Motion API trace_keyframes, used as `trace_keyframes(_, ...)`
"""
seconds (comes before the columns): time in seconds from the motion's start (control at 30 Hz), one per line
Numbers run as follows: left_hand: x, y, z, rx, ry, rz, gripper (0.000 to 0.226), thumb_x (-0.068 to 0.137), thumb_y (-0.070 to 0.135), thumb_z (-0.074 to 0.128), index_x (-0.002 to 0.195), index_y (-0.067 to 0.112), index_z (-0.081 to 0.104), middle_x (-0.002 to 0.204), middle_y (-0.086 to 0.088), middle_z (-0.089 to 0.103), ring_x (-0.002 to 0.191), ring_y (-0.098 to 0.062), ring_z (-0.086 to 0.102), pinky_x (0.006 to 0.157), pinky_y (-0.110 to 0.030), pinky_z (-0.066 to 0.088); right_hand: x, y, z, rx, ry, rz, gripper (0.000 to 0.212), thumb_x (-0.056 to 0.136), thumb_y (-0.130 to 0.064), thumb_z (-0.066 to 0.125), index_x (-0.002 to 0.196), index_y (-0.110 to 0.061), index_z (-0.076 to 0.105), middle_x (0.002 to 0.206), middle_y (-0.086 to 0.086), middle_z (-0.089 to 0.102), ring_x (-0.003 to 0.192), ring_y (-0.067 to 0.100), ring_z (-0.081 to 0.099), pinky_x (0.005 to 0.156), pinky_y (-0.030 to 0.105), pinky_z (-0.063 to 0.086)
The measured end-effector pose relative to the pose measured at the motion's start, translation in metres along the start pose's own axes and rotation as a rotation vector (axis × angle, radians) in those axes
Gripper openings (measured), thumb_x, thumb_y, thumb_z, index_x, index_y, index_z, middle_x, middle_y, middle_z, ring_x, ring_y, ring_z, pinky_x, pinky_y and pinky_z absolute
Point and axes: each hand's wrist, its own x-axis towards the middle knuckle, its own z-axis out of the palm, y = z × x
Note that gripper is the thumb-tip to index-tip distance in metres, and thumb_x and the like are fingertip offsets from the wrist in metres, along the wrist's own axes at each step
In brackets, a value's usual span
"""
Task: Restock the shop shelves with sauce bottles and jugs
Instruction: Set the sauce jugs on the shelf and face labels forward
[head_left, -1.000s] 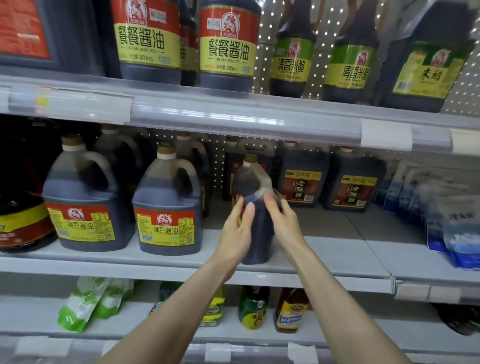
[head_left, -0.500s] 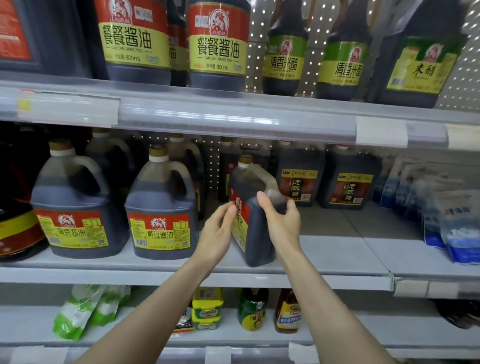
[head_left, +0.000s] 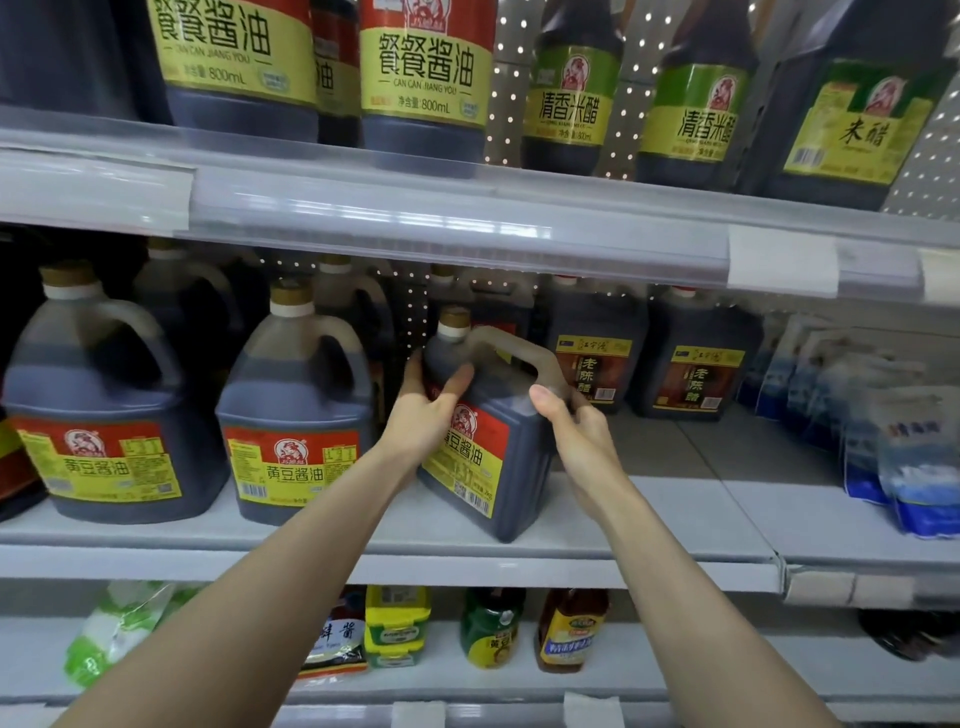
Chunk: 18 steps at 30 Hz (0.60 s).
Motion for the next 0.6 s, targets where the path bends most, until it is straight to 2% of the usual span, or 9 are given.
trace_keyframes(0.07, 0.002, -0.001, 0.003, -0.024, 0.022, -0.001, 0.066, 0.089, 0.036, 0.063, 0.144, 0.019, 0.032, 0.118, 0.003, 0.055, 0.083, 0.002, 0.055, 0.063, -0.007, 0.043, 0.001, -0.002, 0.000, -0.003, -0.013, 0.005, 0.061, 0.070, -0.058, 0.071, 0.117, -0.021, 0.060, 0.110, -0.003, 0.070, 0.107, 0.013, 0.063, 0.097, 0.036, 0.049)
trace_keyframes(0.13, 0.001, -0.002, 0.003, -0.037, 0.046, -0.002, 0.066, 0.087, 0.037, 0.066, 0.142, 0.019, 0.034, 0.116, 0.002, 0.056, 0.085, -0.003, 0.058, 0.072, -0.014, 0.047, 0.002, -0.002, 0.000, -0.006, -0.036, 0.025, 0.077, 0.057, -0.067, 0.069, 0.120, -0.023, 0.060, 0.112, -0.004, 0.070, 0.107, 0.013, 0.064, 0.099, 0.041, 0.049)
trace_keyframes(0.2, -0.003, -0.005, 0.002, -0.036, 0.064, -0.004, 0.066, 0.087, 0.038, 0.066, 0.141, 0.018, 0.034, 0.117, 0.002, 0.056, 0.096, -0.012, 0.059, 0.084, -0.026, 0.048, 0.003, 0.001, -0.001, -0.027, -0.055, 0.046, 0.071, 0.062, -0.066, 0.067, 0.119, -0.025, 0.058, 0.110, -0.004, 0.071, 0.105, 0.013, 0.065, 0.099, 0.042, 0.049)
trace_keyframes(0.3, -0.013, -0.007, 0.003, -0.047, 0.092, -0.005, 0.071, 0.083, 0.045, 0.068, 0.139, 0.020, 0.032, 0.125, -0.001, 0.056, 0.106, -0.017, 0.059, 0.093, -0.037, 0.050, 0.007, 0.000, -0.001, -0.049, -0.043, 0.081, 0.052, 0.080, -0.054, 0.062, 0.120, -0.021, 0.059, 0.103, -0.002, 0.073, 0.100, 0.014, 0.066, 0.096, 0.043, 0.050)
trace_keyframes(0.37, -0.017, -0.007, 0.006, -0.018, 0.141, 0.000, 0.082, 0.074, 0.056, 0.070, 0.137, 0.020, 0.033, 0.132, -0.006, 0.053, 0.118, -0.023, 0.054, 0.101, -0.045, 0.046, 0.007, -0.005, -0.003, -0.032, -0.027, 0.118, 0.048, 0.085, -0.051, 0.059, 0.123, -0.021, 0.058, 0.097, -0.002, 0.074, 0.098, 0.018, 0.066, 0.096, 0.045, 0.050)
trace_keyframes(0.43, -0.019, -0.007, 0.009, -0.002, 0.173, 0.005, 0.083, 0.074, 0.054, 0.072, 0.138, 0.019, 0.032, 0.135, -0.009, 0.050, 0.122, -0.026, 0.051, 0.103, -0.048, 0.043, 0.004, -0.011, -0.005, -0.008, -0.021, 0.156, 0.049, 0.087, -0.053, 0.056, 0.126, -0.023, 0.055, 0.096, -0.004, 0.072, 0.101, 0.021, 0.065, 0.094, 0.045, 0.050)
trace_keyframes(0.53, -0.018, -0.012, 0.010, 0.018, 0.173, -0.011, 0.085, 0.075, 0.055, 0.071, 0.140, 0.022, 0.028, 0.136, -0.009, 0.048, 0.121, -0.026, 0.051, 0.101, -0.049, 0.045, -0.007, -0.013, -0.005, -0.020, -0.042, 0.201, 0.055, 0.090, -0.058, 0.048, 0.131, -0.023, 0.048, 0.103, -0.008, 0.067, 0.099, 0.015, 0.062, 0.079, 0.035, 0.051)
trace_keyframes(0.57, -0.017, -0.013, 0.009, 0.008, 0.159, -0.024, 0.086, 0.073, 0.057, 0.071, 0.140, 0.024, 0.028, 0.135, -0.007, 0.050, 0.120, -0.025, 0.053, 0.101, -0.048, 0.046, -0.013, -0.013, -0.004, -0.043, -0.049, 0.229, 0.058, 0.091, -0.060, 0.044, 0.136, -0.024, 0.042, 0.112, -0.008, 0.064, 0.104, 0.015, 0.060, 0.082, 0.037, 0.051)
trace_keyframes(0.6, -0.017, -0.016, 0.008, -0.022, 0.136, -0.045, 0.086, 0.072, 0.059, 0.070, 0.139, 0.024, 0.030, 0.133, -0.006, 0.052, 0.117, -0.024, 0.055, 0.100, -0.047, 0.047, -0.015, -0.009, -0.003, -0.060, -0.061, 0.262, 0.066, 0.091, -0.063, 0.042, 0.145, -0.027, 0.031, 0.124, -0.007, 0.059, 0.115, 0.019, 0.056, 0.092, 0.045, 0.048)
